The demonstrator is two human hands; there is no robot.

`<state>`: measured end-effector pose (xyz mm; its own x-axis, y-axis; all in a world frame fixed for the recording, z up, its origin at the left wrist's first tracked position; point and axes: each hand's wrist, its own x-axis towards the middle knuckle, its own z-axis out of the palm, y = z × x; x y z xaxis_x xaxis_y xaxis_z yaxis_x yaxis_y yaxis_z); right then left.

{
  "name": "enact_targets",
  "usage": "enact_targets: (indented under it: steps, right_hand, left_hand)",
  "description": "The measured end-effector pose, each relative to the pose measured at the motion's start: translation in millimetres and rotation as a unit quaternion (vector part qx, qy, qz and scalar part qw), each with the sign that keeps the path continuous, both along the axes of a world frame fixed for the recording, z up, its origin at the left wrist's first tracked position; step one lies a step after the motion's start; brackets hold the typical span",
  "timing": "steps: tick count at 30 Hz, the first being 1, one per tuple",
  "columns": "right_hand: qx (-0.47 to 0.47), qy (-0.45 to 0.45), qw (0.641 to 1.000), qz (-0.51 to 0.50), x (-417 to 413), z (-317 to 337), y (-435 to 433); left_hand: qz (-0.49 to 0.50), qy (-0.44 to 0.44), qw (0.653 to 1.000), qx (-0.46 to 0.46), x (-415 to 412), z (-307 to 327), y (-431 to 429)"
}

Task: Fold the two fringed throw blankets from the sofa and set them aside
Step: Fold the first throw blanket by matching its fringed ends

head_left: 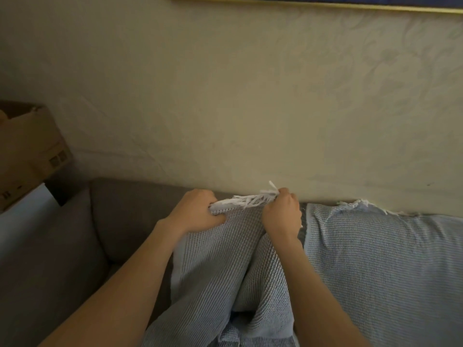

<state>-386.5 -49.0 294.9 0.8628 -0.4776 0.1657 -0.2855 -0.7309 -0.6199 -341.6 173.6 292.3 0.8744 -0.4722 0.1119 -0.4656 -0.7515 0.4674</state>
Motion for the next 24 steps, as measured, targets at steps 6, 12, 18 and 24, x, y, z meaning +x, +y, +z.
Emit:
enact_targets:
  steps: [6,12,18,24]
  right_hand:
    - [0.041,0.001,0.999,-0.024,9,4,-17]
    - [0.158,0.045,0.986,0.008,-3,7,-21]
    - [0.19,0.083,0.976,0.074,-10,-18,-24]
    - [0.3,-0.003,0.909,0.289,-29,-11,-8]
  left_hand:
    - [0.038,0.037,0.995,-0.081,7,8,-3]
    - [0.144,0.058,0.978,-0.143,6,-3,-2]
    - [0.232,0.172,0.893,-0.344,-26,-17,-31]
    - [0.019,0.252,0.921,-0.298,-48,-16,-53]
